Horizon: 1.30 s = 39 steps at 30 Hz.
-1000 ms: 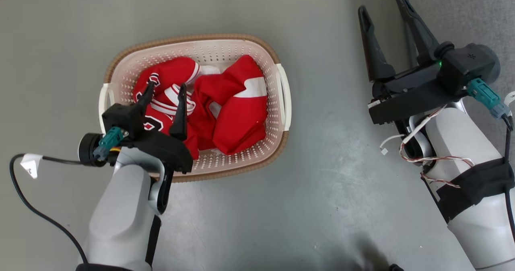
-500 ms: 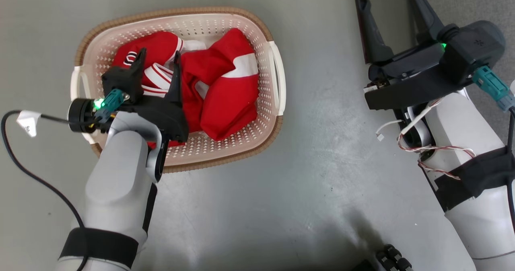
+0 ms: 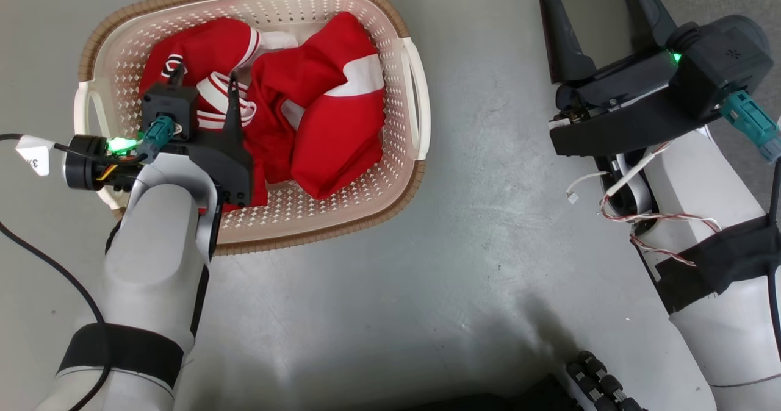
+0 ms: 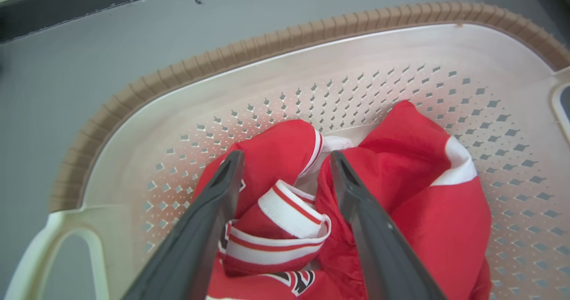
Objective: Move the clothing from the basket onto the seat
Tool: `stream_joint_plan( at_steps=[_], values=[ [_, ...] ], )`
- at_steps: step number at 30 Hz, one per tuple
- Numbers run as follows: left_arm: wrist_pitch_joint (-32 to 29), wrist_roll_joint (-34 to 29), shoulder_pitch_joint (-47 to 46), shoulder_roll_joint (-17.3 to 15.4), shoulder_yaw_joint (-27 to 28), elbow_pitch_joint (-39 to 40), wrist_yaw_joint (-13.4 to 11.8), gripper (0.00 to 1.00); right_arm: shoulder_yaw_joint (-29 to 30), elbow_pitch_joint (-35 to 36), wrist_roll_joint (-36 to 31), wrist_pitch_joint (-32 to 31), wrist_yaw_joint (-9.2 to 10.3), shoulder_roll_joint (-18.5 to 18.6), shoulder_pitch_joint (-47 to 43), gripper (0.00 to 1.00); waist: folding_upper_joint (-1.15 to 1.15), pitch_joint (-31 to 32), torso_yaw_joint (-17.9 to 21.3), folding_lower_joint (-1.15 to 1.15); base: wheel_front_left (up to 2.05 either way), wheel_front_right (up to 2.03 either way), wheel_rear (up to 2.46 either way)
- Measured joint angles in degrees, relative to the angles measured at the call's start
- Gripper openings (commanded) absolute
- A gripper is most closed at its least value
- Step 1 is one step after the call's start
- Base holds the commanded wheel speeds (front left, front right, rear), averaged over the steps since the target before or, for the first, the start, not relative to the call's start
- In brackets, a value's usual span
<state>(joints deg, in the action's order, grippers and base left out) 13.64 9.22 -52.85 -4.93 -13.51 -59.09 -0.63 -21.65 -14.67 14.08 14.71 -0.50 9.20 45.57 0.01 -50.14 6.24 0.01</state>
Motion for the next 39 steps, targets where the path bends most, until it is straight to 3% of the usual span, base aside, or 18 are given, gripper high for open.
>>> stream_joint_plan(
  at_steps=[15,21,34,35,36,37,39],
  values=[
    [-2.97,-2.88,-4.03,-2.26,-1.24,-5.66,-3.67,1.00,0.58,0.68,-0.35,0.00,-0.35,-1.96,0.26,1.00,0.00,-2.30,0.73,-0.01,0.00,0.00,0.00],
    [-3.61,-3.19,-6.50,-4.56,-1.13,-7.40,-3.43,1.00,0.90,1.26,-0.46,0.01,-0.53,-2.56,0.73,1.00,0.00,-3.73,1.28,-0.01,0.00,0.00,0.00],
    [-4.05,-3.36,-7.30,-3.18,-1.45,-9.32,-4.70,1.00,1.78,1.52,-0.58,0.01,-0.59,-3.44,0.84,1.00,-0.02,-5.14,1.92,-0.01,0.00,0.00,0.00],
    [-4.10,-3.35,-7.46,-3.11,-1.45,-9.55,-4.91,0.87,1.87,1.54,-0.58,0.01,-0.59,-3.47,0.84,1.00,-0.02,-5.21,1.94,-0.01,0.00,0.00,0.00],
    [-4.14,-3.35,-7.66,-3.21,-1.41,-9.80,-4.91,0.40,1.89,1.56,-0.58,0.01,-0.60,-3.48,0.83,1.00,-0.02,-5.26,1.95,-0.01,0.00,0.00,0.00],
    [-4.14,-3.35,-7.82,-3.27,-1.38,-10.09,-4.90,0.02,1.90,1.59,-0.58,0.01,-0.67,-3.54,0.83,1.00,-0.02,-5.32,1.97,-0.01,0.00,0.00,0.00],
    [-4.14,-3.34,-7.89,-3.50,-1.36,-10.45,-4.85,0.00,1.99,1.62,-0.58,0.01,-1.10,-3.60,0.83,1.00,-0.02,-5.41,2.01,-0.01,0.00,0.00,0.00]
  ],
)
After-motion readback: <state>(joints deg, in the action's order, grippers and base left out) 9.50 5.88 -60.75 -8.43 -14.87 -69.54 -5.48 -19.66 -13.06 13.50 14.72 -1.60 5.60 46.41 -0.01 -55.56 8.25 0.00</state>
